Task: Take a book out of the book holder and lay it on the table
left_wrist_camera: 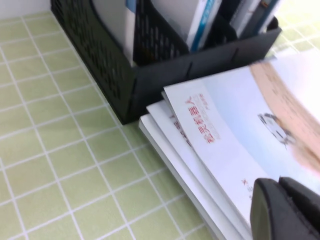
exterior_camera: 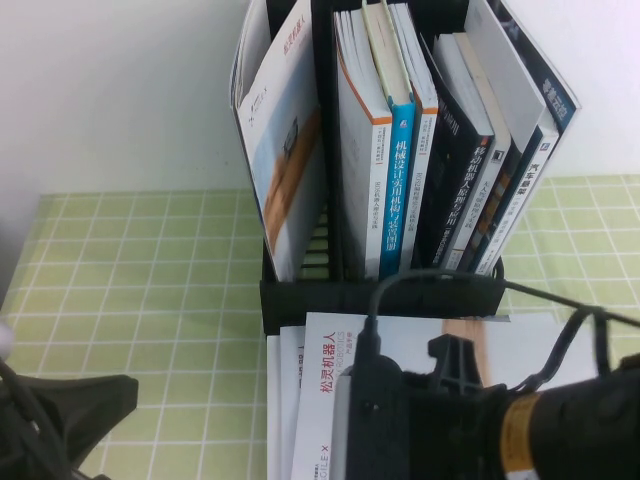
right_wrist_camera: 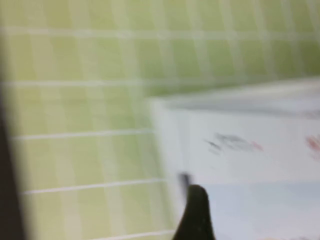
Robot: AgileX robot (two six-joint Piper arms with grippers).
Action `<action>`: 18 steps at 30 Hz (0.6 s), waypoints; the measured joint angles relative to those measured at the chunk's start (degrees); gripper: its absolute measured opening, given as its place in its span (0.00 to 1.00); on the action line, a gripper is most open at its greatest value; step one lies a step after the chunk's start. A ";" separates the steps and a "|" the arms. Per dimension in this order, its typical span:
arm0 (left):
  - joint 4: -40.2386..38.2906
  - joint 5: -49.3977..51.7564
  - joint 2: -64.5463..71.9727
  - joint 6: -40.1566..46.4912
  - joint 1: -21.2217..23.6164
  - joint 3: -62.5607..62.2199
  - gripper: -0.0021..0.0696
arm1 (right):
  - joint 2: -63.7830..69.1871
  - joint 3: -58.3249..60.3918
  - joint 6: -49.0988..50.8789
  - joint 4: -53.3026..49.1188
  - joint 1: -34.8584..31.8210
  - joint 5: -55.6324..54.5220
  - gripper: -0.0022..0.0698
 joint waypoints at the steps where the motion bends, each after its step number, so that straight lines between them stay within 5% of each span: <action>1: 0.10 -0.33 0.00 -0.26 0.00 0.00 0.03 | -0.99 -2.54 -6.18 6.62 0.00 3.83 0.77; 6: 0.10 -1.08 -0.44 -0.61 0.00 0.00 0.03 | -2.52 -15.86 -20.82 22.39 0.34 21.38 0.69; 13: 2.41 -7.31 -11.91 -2.06 0.00 1.07 0.03 | -4.54 -24.91 -20.85 11.64 0.35 30.56 0.15; 18: 7.08 -3.35 -21.45 -9.20 0.00 3.84 0.03 | -7.92 -24.92 -20.23 6.92 -1.07 32.56 0.05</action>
